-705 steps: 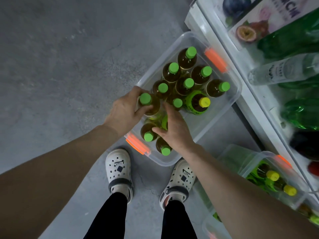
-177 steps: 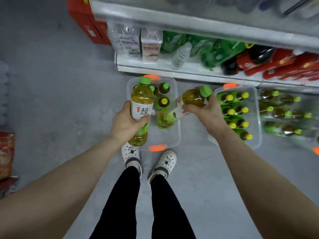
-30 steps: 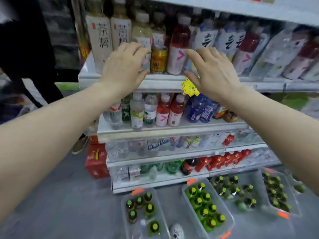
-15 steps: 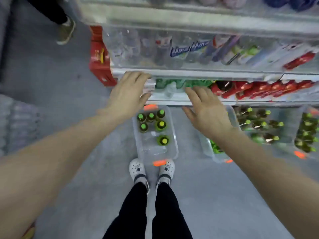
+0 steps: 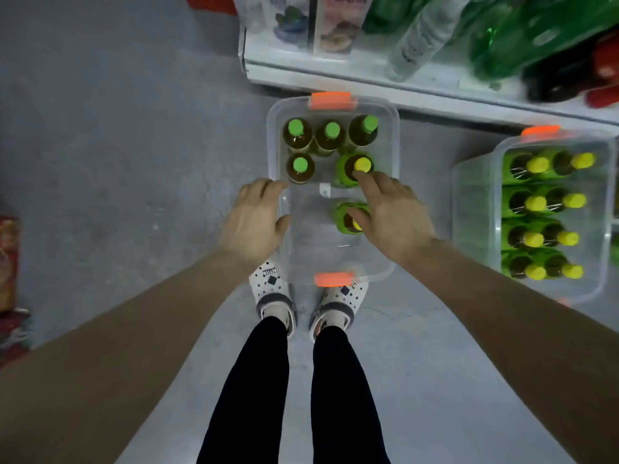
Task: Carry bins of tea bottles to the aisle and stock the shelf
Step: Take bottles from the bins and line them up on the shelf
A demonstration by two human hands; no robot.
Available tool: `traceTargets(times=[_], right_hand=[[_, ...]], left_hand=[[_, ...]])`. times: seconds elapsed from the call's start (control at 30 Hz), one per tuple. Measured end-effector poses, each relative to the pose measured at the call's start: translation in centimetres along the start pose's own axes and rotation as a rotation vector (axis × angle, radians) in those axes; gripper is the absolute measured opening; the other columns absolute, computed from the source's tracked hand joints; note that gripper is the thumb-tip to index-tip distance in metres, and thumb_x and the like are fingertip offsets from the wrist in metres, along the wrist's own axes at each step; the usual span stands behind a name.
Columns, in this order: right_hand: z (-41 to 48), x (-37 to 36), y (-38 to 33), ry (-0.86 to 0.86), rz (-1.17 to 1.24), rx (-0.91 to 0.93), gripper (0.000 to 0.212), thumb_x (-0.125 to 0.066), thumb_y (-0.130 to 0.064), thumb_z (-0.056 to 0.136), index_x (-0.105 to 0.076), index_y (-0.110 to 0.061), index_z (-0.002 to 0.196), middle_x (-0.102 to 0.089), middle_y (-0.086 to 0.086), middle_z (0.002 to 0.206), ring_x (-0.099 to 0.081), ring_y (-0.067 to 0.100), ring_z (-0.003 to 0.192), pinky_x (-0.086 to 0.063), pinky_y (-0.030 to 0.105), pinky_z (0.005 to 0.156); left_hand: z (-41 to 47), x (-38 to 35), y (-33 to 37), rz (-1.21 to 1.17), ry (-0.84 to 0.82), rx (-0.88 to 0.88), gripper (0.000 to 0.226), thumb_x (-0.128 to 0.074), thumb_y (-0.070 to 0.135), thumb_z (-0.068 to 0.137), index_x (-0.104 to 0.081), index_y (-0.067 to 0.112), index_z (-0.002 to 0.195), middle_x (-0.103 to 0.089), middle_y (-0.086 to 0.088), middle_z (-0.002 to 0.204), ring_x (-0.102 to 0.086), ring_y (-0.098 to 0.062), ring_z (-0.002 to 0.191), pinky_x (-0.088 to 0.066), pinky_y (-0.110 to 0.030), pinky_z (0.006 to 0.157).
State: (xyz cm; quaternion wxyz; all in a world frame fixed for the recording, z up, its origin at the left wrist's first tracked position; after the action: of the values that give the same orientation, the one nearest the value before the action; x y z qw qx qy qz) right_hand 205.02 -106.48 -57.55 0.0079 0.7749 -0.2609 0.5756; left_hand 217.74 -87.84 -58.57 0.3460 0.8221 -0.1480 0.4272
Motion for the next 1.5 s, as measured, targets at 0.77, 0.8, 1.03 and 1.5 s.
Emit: traceTargets(times=[0.77,0.8,1.03,1.5], right_hand=[[12.9,-11.5,1.0,-0.145,0.565,-0.315,0.047,-0.055,-0.039,0.099,-0.05,-0.012,0.136,-0.066,0.015,0.12,-0.059,0.036,0.113,-0.046,0.038,0.094],[12.4,-10.3,1.2,-0.163,0.596,-0.327,0.045,-0.056,-0.041,0.099,-0.052,-0.014,0.135,-0.067,0.012,0.117,-0.06,0.033,0.112,-0.046,0.038,0.096],[10.5,-1.0,0.9,-0.361,1.004,-0.269,0.029,-0.063,-0.033,0.096,-0.065,-0.023,0.123,-0.072,-0.009,0.116,-0.066,0.003,0.107,-0.049,0.029,0.104],[18.0,-11.1,-3.5,0.038,0.372,-0.16,0.072,-0.075,-0.02,0.084,-0.039,-0.003,0.145,-0.055,0.021,0.131,-0.052,0.037,0.121,-0.045,0.043,0.1]], left_hand=[[4.2,-9.3,-4.7,-0.061,0.166,0.071,0.058,-0.073,-0.003,0.074,-0.057,0.003,0.13,-0.06,-0.017,0.122,-0.053,-0.035,0.113,-0.042,-0.039,0.101],[4.3,-8.7,-4.4,-0.086,0.151,0.084,0.059,-0.073,0.001,0.077,-0.055,0.003,0.132,-0.059,-0.017,0.124,-0.053,-0.035,0.116,-0.041,-0.039,0.102],[6.1,-4.2,-0.6,-0.477,-0.088,0.135,0.071,-0.082,0.036,0.076,-0.047,0.022,0.136,-0.064,0.002,0.123,-0.059,-0.018,0.11,-0.047,-0.028,0.093],[5.3,-4.4,-5.6,-0.756,0.138,0.637,0.046,-0.081,0.034,0.078,-0.052,0.025,0.113,-0.063,0.015,0.093,-0.063,-0.004,0.085,-0.05,-0.025,0.071]])
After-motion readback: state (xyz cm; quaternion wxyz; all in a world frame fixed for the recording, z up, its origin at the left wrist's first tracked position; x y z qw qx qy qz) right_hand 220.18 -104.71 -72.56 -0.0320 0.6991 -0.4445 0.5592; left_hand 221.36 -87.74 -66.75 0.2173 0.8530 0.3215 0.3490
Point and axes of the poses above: each hand's wrist, its own z-axis towards the middle knuckle, its own x-axis out of the back of the hand, y = z × x, the point moved 2 cm from there along z, towards the middle knuckle
